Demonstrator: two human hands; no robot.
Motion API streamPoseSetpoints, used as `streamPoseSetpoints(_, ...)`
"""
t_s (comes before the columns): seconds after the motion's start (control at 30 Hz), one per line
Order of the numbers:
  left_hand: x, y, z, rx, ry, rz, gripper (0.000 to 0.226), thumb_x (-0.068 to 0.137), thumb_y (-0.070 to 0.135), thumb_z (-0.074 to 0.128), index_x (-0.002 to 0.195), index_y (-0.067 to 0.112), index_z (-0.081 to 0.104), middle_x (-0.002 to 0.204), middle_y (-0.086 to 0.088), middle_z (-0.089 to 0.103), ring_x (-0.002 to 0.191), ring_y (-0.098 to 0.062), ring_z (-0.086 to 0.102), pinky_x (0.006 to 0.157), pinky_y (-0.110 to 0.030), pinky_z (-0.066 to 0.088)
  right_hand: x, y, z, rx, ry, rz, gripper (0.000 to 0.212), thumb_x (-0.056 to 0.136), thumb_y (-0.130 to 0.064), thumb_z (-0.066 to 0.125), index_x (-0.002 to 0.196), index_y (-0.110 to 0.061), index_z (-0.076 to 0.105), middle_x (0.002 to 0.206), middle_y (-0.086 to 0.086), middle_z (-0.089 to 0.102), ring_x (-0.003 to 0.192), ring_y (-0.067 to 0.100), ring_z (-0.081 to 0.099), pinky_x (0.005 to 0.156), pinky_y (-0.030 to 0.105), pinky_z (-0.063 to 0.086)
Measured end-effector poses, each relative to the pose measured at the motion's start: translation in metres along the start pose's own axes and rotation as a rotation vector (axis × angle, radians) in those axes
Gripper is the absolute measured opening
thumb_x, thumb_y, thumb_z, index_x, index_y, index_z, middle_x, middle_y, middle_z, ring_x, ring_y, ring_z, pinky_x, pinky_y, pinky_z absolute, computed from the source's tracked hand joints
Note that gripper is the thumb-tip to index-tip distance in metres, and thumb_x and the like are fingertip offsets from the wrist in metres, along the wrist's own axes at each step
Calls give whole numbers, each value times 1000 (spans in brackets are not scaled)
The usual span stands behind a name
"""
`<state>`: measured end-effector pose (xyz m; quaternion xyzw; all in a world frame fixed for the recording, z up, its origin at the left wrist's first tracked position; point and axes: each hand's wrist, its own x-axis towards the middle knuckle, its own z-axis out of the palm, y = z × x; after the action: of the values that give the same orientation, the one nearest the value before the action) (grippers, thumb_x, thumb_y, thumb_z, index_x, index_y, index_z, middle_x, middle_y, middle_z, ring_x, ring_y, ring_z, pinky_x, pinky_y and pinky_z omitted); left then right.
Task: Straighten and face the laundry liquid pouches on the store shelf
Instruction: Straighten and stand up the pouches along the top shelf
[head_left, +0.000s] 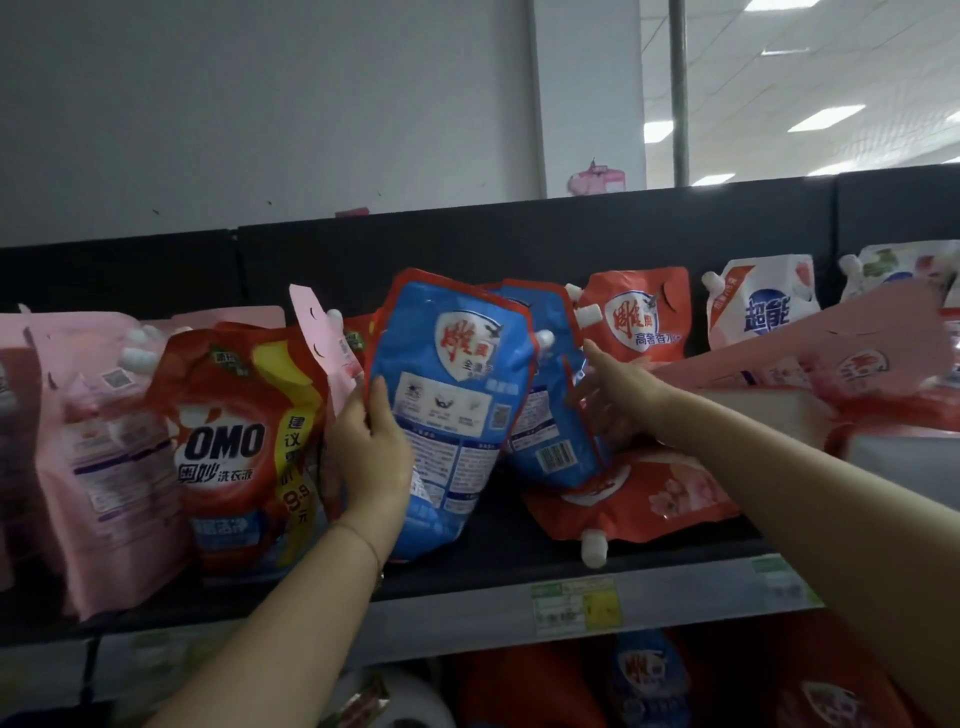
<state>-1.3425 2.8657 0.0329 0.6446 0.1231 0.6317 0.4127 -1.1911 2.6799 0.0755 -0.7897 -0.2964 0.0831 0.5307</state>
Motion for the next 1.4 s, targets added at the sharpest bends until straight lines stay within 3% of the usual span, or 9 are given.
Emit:
streamPoseSetpoints(0.1,3,-3,4,59,47,-9,34,102,29,39,84,8,59,72,8,58,66,-1,53,60,-22,43,-3,6,17,-181,166,-193,61,96,-56,36,80,-6,66,74,6,62,71,21,58,70,36,48)
streamPoseSetpoints(0.17,4,-2,7,119,51,-17,34,103,30,35,88,8,58,78,6,59,68,-2,52,59,-18,40,-6,14,30,-446,231,-324,57,91,-61,42,75,-9,59,86,7,60,79,18,56,72,39,48)
streamPoseSetpoints(0.3,7,-6,7,98,112,-74,35,103,31,34,91,8,58,89,-2,63,81,-15,59,71,-30,48,-21,18,66,-759,292,-570,54,82,-69,49,101,-19,59,110,-2,48,103,13,46,85,33,47)
streamPoseSetpoints(0.47,5,-12,-1,-43,207,-191,27,101,34,40,88,19,58,84,11,62,80,-8,61,75,-27,49,-23,12,109,-232,-167,-361,97,67,-60,76,141,-26,24,136,-10,49,121,13,51,97,28,44)
streamPoseSetpoints(0.63,3,-11,-13,-51,190,-152,28,101,31,43,84,14,57,76,11,57,69,2,53,59,-6,39,-14,22,141,64,-242,-290,127,51,-46,90,145,-32,5,140,-10,43,127,12,44,104,35,44)
streamPoseSetpoints(0.8,5,-7,-19,76,100,-77,24,102,32,40,92,15,54,80,8,56,69,1,51,55,-7,36,-14,20,143,98,-220,-301,112,64,-32,88,143,-28,8,135,-9,45,124,10,43,100,26,41)
streamPoseSetpoints(0.9,2,-5,-20,100,76,-65,24,102,34,38,97,16,53,89,2,59,75,-10,54,62,-22,36,-17,19,141,52,-183,-331,105,69,-31,84,143,-26,10,136,-8,46,123,10,45,98,23,40)
streamPoseSetpoints(1.27,-1,-6,-13,174,87,-123,39,102,36,33,105,3,55,106,-14,64,99,-30,60,88,-39,47,-29,12,109,-86,-112,-415,68,82,-28,75,132,-21,29,128,-4,55,115,15,52,89,23,40)
streamPoseSetpoints(1.4,-9,3,-16,194,98,-76,21,102,28,37,99,8,42,85,3,54,73,-10,53,61,-12,40,-34,11,101,-138,-134,-421,66,79,-33,76,128,-26,32,123,-9,53,104,6,49,86,20,41)
